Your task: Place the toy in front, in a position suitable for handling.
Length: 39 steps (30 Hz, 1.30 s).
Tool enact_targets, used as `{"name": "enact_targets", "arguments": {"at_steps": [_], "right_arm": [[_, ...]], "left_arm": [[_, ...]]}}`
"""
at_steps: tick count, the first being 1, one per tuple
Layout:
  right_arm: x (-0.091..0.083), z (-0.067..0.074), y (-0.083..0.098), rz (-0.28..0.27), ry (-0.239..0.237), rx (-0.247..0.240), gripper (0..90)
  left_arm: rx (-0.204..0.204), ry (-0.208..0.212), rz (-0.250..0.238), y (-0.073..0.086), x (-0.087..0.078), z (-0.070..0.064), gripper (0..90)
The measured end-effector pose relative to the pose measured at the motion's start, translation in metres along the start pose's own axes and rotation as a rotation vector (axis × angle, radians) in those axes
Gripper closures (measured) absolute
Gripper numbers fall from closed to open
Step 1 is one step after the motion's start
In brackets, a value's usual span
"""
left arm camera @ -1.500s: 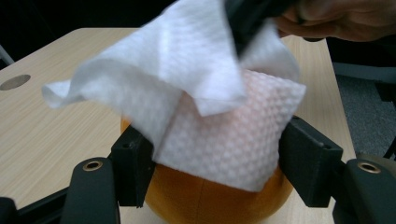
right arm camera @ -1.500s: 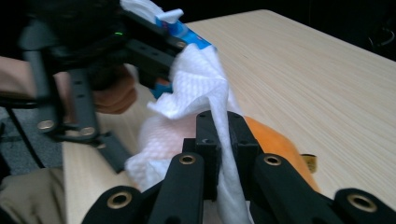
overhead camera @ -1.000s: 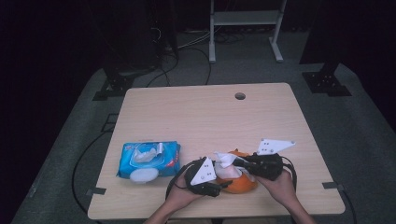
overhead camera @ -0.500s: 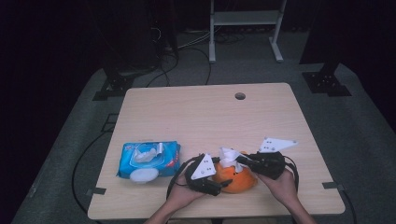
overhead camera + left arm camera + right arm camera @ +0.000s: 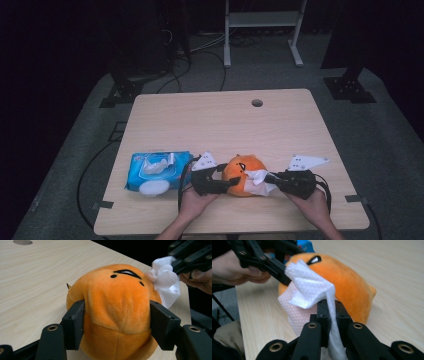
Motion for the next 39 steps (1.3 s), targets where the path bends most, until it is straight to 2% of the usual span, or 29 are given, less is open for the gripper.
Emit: {"name": "enact_targets", "arguments": {"at_steps": [3,6,8,10,11,12,15,17,19,21,22,24,26,29,32,33,35,36,39], "right_arm": [[0.000,0.008,-0.006,-0.038,-0.029,-0.031,84.2],[0.007,0.011,-0.004,-0.013,-0.026,-0.070,84.0],[0.008,0.000,0.001,0.016,-0.006,-0.018,84.2],[0.006,-0.016,0.006,0.056,0.059,0.031,84.3],[0.005,-0.023,0.008,0.061,0.074,0.060,84.3],[0.004,-0.028,0.007,0.040,0.041,0.116,84.3],[0.004,-0.024,-0.002,-0.010,0.002,0.120,84.2],[0.011,-0.019,-0.005,-0.005,-0.020,0.122,84.2],[0.017,-0.012,-0.003,0.018,-0.035,0.088,84.2],[0.015,-0.003,-0.004,0.010,-0.060,0.058,84.1],[0.013,0.003,-0.006,-0.001,-0.079,0.026,84.0],[0.013,0.009,-0.005,0.002,-0.078,-0.007,83.9],[0.013,0.010,-0.002,0.007,-0.084,-0.014,83.9],[0.012,-0.004,0.006,0.045,-0.074,0.046,84.1],[0.012,-0.025,0.017,0.111,-0.002,0.116,84.3],[0.011,-0.028,0.018,0.109,0.005,0.129,84.3],[0.007,-0.029,0.011,0.044,-0.035,0.178,84.2],[0.005,-0.024,0.005,0.001,-0.061,0.163,84.2],[0.010,-0.012,-0.002,0.001,-0.095,0.133,84.1]], "left_arm": [[-0.006,0.003,0.002,0.001,-0.001,0.001,35.1],[0.004,0.001,0.009,0.002,-0.001,0.000,34.9],[0.008,-0.002,0.012,0.002,-0.001,0.000,34.5],[0.008,0.000,0.013,0.003,-0.002,0.000,34.2],[0.007,0.006,0.008,0.003,-0.002,0.001,33.9],[0.008,0.007,0.008,0.004,-0.002,0.001,33.4],[0.015,0.013,0.013,0.003,-0.001,0.000,31.1],[0.008,0.028,0.012,0.001,-0.001,-0.001,26.0],[0.005,0.042,0.011,0.000,0.000,-0.003,17.0],[-0.006,0.037,0.009,-0.001,0.000,-0.003,12.8],[-0.009,0.034,0.010,-0.001,0.001,-0.003,12.0],[-0.009,0.027,0.009,0.000,0.001,-0.002,14.8],[0.011,0.009,0.025,0.001,0.000,-0.002,23.4],[0.021,0.004,0.026,0.002,0.000,-0.003,26.7],[0.016,0.011,0.022,0.002,0.000,-0.002,26.6],[0.017,0.013,0.021,0.003,-0.001,-0.002,26.4],[0.014,0.023,0.022,0.002,-0.001,-0.002,25.2],[0.012,0.025,0.024,0.001,-0.001,-0.002,23.3],[0.022,0.033,0.018,-0.001,0.001,-0.005,19.4]]}}
Point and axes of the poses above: each handheld gripper's, and its own axes: x roughly forward along the jaws, y roughly out of its underside, z roughly to its left, the point moved 5 cm from there along x, roughly forward along the jaws, and after that the axes turned 15 degrees about y, right-handed, at the moved point
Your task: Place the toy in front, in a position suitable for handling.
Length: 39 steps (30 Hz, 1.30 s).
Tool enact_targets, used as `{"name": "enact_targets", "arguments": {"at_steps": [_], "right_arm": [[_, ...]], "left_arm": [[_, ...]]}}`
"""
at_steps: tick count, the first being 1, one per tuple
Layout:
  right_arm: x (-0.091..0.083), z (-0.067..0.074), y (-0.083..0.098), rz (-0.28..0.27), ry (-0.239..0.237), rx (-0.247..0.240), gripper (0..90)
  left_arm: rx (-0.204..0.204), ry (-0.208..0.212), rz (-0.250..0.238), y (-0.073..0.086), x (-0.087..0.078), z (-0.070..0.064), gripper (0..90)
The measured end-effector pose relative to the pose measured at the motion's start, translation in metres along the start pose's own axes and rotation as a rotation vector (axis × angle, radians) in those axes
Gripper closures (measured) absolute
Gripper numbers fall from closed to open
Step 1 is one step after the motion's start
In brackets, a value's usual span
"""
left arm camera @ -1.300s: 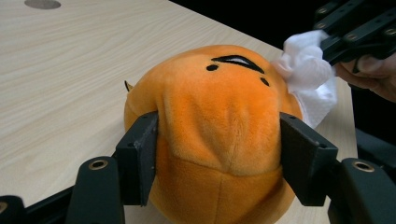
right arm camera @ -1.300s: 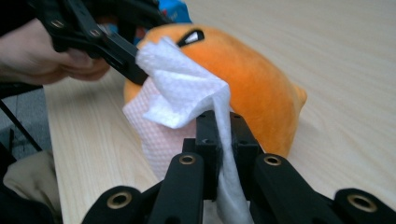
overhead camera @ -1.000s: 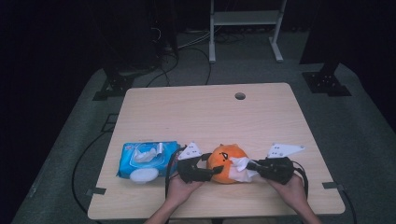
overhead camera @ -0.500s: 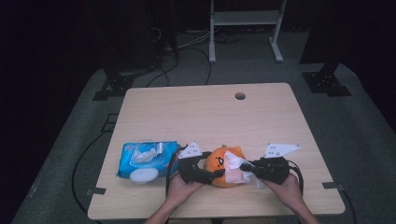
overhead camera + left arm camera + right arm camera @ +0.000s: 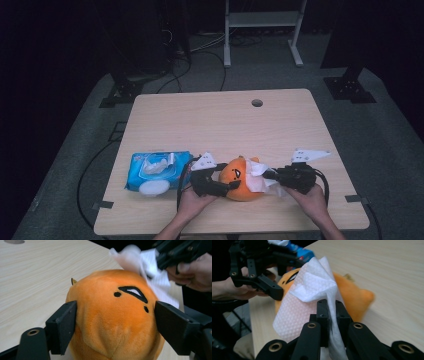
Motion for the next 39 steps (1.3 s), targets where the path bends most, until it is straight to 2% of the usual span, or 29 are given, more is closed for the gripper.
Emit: {"name": "enact_targets", "arguments": {"at_steps": [2,5,8,11,12,14,16,18,20,21,23,25,26,27,28,29,31,32,34,36,38,39], "right_arm": [[0.006,0.007,0.002,0.027,0.002,-0.036,84.0],[0.005,0.008,0.003,0.034,-0.010,-0.040,84.0],[0.005,0.002,0.010,0.062,-0.008,-0.010,84.1],[0.003,-0.012,0.016,0.114,0.059,0.051,84.3],[0.002,-0.015,0.014,0.103,0.072,0.058,84.3],[0.000,-0.014,0.006,0.050,0.054,0.070,84.3],[0.002,-0.011,-0.002,0.024,0.049,0.056,84.2],[0.008,-0.007,-0.001,0.044,0.026,0.046,84.1],[0.012,-0.001,0.003,0.061,0.008,0.021,84.1],[0.010,0.003,0.005,0.064,-0.025,0.011,84.0],[0.007,0.012,0.010,0.082,-0.075,-0.009,83.8],[0.004,0.017,0.013,0.093,-0.086,-0.027,83.8],[0.002,0.017,0.011,0.087,-0.072,-0.040,83.7],[-0.001,0.018,0.007,0.059,-0.061,-0.056,83.8],[-0.003,0.019,0.003,0.038,-0.059,-0.056,83.8],[-0.004,0.020,-0.004,0.003,-0.043,-0.060,83.7],[-0.003,0.020,-0.011,-0.031,-0.009,-0.080,83.5],[0.000,0.020,-0.012,-0.033,0.003,-0.092,83.3],[0.006,0.018,-0.009,-0.016,0.016,-0.096,83.4],[0.008,0.009,-0.004,0.006,0.035,-0.062,83.6],[0.008,-0.004,0.001,0.039,0.086,-0.027,83.9],[0.007,-0.009,0.002,0.040,0.095,0.001,83.9]], "left_arm": [[0.018,-0.011,-0.005,-0.002,0.000,-0.002,18.0],[0.009,-0.008,-0.010,-0.002,-0.001,-0.001,21.3],[0.017,-0.020,0.003,0.000,-0.001,0.000,25.6],[0.018,-0.020,0.005,0.001,-0.001,0.001,27.0],[0.018,-0.015,0.006,0.001,-0.002,0.001,27.0],[0.021,-0.009,0.003,0.000,-0.001,0.001,26.7],[0.024,-0.001,0.002,-0.001,-0.001,0.000,25.0],[0.015,0.007,0.008,-0.003,-0.002,0.000,19.6],[-0.012,0.016,-0.002,-0.005,-0.001,0.000,11.5],[-0.017,0.014,0.005,-0.005,-0.001,0.000,7.8],[-0.032,0.020,0.023,-0.003,0.001,0.000,7.8],[-0.038,0.032,0.032,-0.002,0.002,-0.001,11.4],[-0.029,0.031,0.028,-0.001,0.001,-0.001,14.5],[-0.020,0.033,0.032,-0.001,0.000,-0.001,23.0],[0.002,0.030,0.040,-0.001,0.001,-0.002,25.8],[0.020,0.026,0.044,-0.001,0.001,-0.004,29.5],[0.066,0.020,0.051,0.000,0.002,-0.008,32.7],[0.080,0.020,0.054,0.000,0.002,-0.009,33.6],[0.081,0.023,0.052,0.001,0.001,-0.008,34.0],[0.072,0.025,0.048,0.003,-0.001,-0.007,33.9],[0.072,0.028,0.048,0.004,-0.003,-0.007,33.2],[0.067,0.031,0.048,0.004,-0.004,-0.007,32.2]]}}
Point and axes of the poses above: each handheld gripper's, and its own axes: x roughly forward along the jaws, y roughly out of its underside, z roughly to its left, the point moved 5 cm from there along x, roughly forward along the jaws, and after that the axes turned 15 degrees about y, right-handed, at the moved point
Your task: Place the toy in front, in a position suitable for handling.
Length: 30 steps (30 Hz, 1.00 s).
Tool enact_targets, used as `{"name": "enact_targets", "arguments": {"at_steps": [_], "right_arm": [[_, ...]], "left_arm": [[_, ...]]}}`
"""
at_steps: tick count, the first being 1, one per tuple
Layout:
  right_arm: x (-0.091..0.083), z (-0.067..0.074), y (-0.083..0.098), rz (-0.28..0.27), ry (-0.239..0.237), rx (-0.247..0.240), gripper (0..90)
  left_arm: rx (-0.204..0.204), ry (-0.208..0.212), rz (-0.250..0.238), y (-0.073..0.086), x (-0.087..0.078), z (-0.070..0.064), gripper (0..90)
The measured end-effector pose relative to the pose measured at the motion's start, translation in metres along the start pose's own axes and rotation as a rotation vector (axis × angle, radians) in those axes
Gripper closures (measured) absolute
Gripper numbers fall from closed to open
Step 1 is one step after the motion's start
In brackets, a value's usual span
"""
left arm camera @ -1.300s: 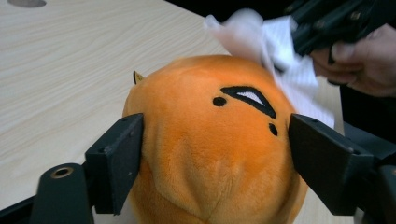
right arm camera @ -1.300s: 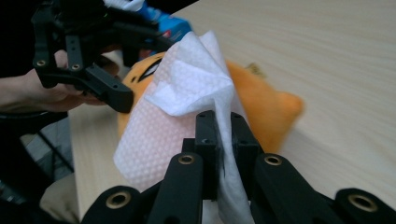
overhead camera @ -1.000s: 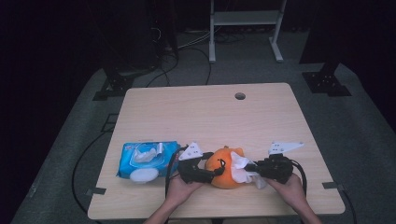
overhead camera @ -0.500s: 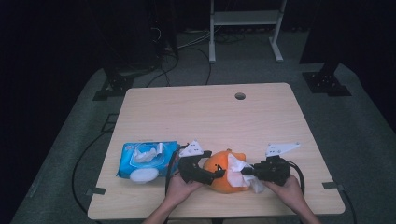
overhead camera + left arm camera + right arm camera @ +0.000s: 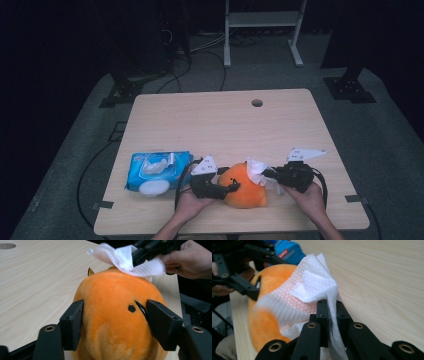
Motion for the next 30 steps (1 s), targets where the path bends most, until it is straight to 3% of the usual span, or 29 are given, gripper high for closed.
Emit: {"name": "enact_targets", "arguments": {"at_steps": [3,8,12,15,18,20,21,23,24,27,30], "right_arm": [[-0.004,0.003,-0.005,-0.052,-0.023,-0.010,82.9],[0.005,0.022,-0.004,-0.043,-0.053,-0.092,83.5],[-0.001,0.033,0.001,-0.046,-0.100,-0.148,83.6],[-0.004,0.036,0.004,-0.044,-0.107,-0.177,83.6],[-0.004,0.032,0.001,-0.051,-0.098,-0.167,83.8],[-0.010,0.031,-0.009,-0.100,-0.086,-0.148,83.9],[-0.012,0.032,-0.013,-0.121,-0.076,-0.146,83.9],[-0.017,0.035,-0.023,-0.177,-0.062,-0.151,83.6],[-0.018,0.036,-0.025,-0.188,-0.057,-0.155,83.5],[-0.012,0.033,-0.021,-0.152,-0.058,-0.155,83.4],[-0.005,0.023,-0.009,-0.091,-0.069,-0.119,83.3]], "left_arm": [[-0.009,0.005,0.002,-0.001,0.000,0.000,26.9],[-0.079,0.024,0.014,-0.005,0.000,0.001,7.7],[-0.129,0.040,0.024,-0.004,-0.002,0.003,5.1],[-0.180,0.072,0.035,0.000,-0.002,0.006,7.4],[-0.128,0.049,0.035,-0.001,-0.004,0.004,25.8],[-0.051,0.040,0.003,-0.005,-0.004,-0.001,35.6],[0.012,0.035,-0.012,-0.006,-0.002,-0.005,37.1],[0.143,-0.021,-0.035,-0.010,0.002,-0.013,38.6],[0.185,-0.039,-0.038,-0.011,0.005,-0.016,38.5],[0.216,-0.054,-0.019,-0.010,0.009,-0.017,37.7],[0.168,-0.041,-0.011,-0.006,0.004,-0.014,32.9]]}}
Point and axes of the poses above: each handheld gripper's, and its own axes: x roughly forward along the jaws, y roughly out of its underside, z roughly to its left, the point moved 5 cm from there along x, roughly forward along the jaws, and after that the axes turned 15 degrees about y, right-handed, at the moved point
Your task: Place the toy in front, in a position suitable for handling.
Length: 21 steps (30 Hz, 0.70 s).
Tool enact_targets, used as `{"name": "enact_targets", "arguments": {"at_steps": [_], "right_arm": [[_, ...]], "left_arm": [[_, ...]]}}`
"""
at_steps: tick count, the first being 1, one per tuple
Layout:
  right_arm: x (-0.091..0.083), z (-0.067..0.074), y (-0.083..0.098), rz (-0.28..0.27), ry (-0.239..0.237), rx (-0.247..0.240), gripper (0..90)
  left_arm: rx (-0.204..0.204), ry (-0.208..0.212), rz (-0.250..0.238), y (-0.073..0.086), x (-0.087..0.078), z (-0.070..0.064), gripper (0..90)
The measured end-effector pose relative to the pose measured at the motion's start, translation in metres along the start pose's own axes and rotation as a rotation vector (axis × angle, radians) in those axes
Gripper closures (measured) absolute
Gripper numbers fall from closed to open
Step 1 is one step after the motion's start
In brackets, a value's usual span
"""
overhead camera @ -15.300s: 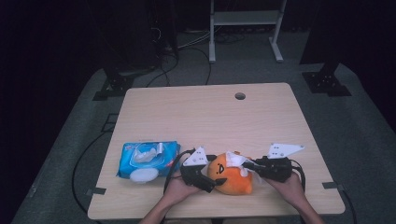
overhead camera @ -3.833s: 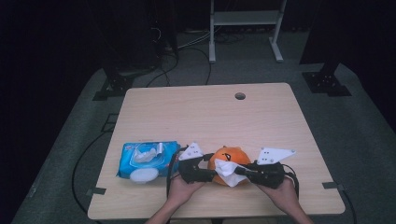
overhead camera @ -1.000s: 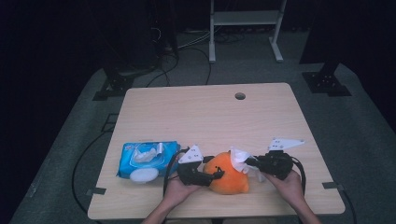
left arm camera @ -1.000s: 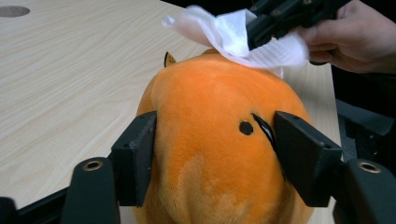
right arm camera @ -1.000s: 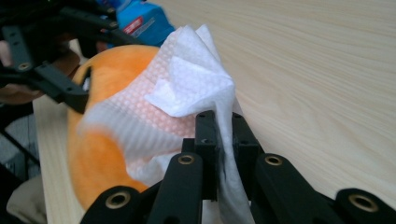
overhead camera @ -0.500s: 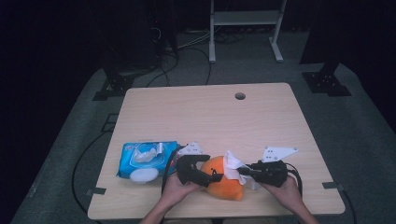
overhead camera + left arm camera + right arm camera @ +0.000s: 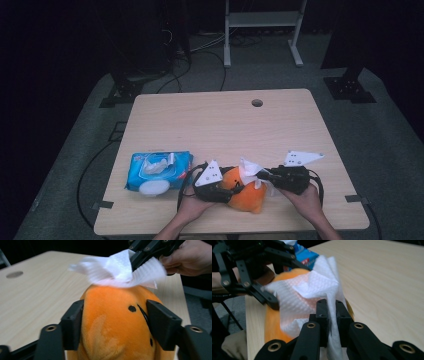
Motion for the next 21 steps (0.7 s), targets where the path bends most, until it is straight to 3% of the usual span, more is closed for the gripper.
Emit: {"name": "enact_targets", "arguments": {"at_steps": [3,6,8,10,13,15,16,18,21], "right_arm": [[-0.002,-0.002,0.006,0.020,-0.014,0.032,83.4],[0.000,0.008,0.006,0.022,-0.027,-0.014,83.4],[0.000,0.017,0.004,0.020,-0.049,-0.049,83.4],[0.000,0.022,0.003,0.014,-0.029,-0.077,83.4],[0.000,0.022,-0.003,0.001,-0.014,-0.081,83.4],[-0.001,0.022,-0.009,-0.021,0.000,-0.081,83.5],[-0.002,0.022,-0.012,-0.034,0.005,-0.082,83.5],[-0.008,0.026,-0.022,-0.090,0.024,-0.101,83.4],[-0.012,0.029,-0.029,-0.132,0.045,-0.130,83.5]], "left_arm": [[-0.082,0.036,0.023,-0.001,-0.003,0.004,18.7],[-0.152,0.052,0.056,-0.002,-0.002,0.008,6.1],[-0.186,0.063,0.073,0.001,-0.001,0.009,5.1],[-0.221,0.079,0.062,0.005,-0.002,0.012,8.1],[-0.193,0.069,0.038,0.006,-0.007,0.013,29.4],[-0.147,0.053,-0.006,0.003,-0.008,0.011,38.4],[-0.113,0.039,-0.022,0.002,-0.008,0.010,40.4],[-0.009,-0.031,-0.068,-0.005,-0.007,0.005,42.1],[0.068,-0.086,-0.117,-0.010,-0.005,0.002,42.2]]}}
Point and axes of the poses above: each handheld gripper's, and its own axes: x roughly forward along the jaws, y roughly out of its underside, z roughly to its left, the point moved 5 cm from there along x, roughly forward along the jaws, and after that the axes turned 15 degrees about y, right-handed, at the moved point
